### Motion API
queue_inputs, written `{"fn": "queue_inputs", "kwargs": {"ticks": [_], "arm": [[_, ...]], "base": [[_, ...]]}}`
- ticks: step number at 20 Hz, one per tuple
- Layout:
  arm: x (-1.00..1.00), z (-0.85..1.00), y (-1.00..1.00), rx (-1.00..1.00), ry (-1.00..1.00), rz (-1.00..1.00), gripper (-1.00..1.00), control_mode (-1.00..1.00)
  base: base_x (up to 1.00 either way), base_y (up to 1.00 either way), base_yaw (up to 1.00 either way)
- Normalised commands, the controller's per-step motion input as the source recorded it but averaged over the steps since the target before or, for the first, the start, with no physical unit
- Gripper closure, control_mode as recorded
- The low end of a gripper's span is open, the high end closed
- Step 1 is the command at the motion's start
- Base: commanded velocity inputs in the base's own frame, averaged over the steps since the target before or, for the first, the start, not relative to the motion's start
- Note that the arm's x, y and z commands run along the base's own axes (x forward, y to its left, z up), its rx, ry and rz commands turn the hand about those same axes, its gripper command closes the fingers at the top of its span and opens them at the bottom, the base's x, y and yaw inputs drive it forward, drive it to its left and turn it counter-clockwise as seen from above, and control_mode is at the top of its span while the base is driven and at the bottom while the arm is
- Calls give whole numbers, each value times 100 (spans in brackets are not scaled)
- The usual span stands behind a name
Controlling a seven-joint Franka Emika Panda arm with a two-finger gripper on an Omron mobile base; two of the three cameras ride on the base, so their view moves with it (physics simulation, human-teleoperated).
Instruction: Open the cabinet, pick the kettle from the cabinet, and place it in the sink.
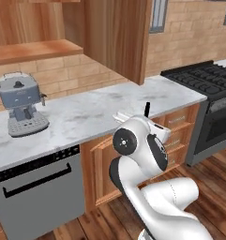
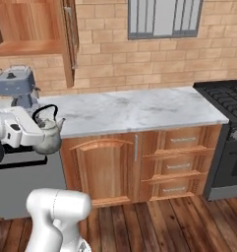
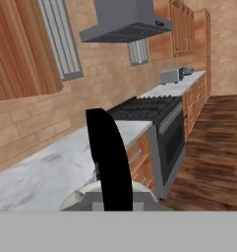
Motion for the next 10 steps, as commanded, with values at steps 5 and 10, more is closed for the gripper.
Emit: {"fn": "queue_inputs", "kwargs": {"ticks": [5, 10], "arm": [[0, 0, 0, 0, 0, 0, 100, 100], [0, 0, 0, 0, 0, 0, 100, 100]], "base": [[-26, 29, -4], [-29, 33, 36]]}}
